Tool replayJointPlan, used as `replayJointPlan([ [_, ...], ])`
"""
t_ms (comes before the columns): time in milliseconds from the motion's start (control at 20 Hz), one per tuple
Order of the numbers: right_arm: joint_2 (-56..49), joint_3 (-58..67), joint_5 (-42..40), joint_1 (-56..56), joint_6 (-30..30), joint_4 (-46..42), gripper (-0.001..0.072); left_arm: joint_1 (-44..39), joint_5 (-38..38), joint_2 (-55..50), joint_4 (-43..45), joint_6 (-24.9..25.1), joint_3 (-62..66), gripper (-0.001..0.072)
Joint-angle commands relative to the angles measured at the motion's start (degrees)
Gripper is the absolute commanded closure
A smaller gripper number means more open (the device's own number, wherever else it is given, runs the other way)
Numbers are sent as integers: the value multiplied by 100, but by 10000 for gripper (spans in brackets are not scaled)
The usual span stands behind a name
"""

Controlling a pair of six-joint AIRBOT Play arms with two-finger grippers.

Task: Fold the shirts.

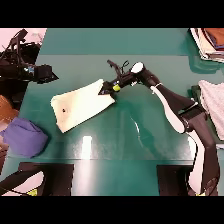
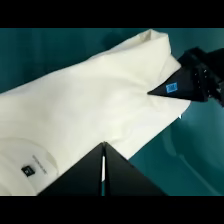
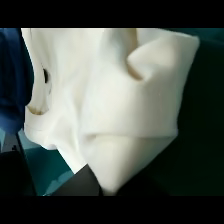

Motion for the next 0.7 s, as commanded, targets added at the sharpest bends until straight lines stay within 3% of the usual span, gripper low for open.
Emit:
replayJointPlan([
  [0, 658, -120, -264, -531, 304, -811, 696, -415, 92, 4, -57, 0, 4, 684],
  [350, 2822, -1145, -249, -3611, 785, -2149, 696, -1401, 645, 4, -72, -52, 4, 684],
  [650, 3504, -1937, -317, -6057, 861, -2050, 696, -1888, 1314, 4, -72, -205, 4, 684],
])
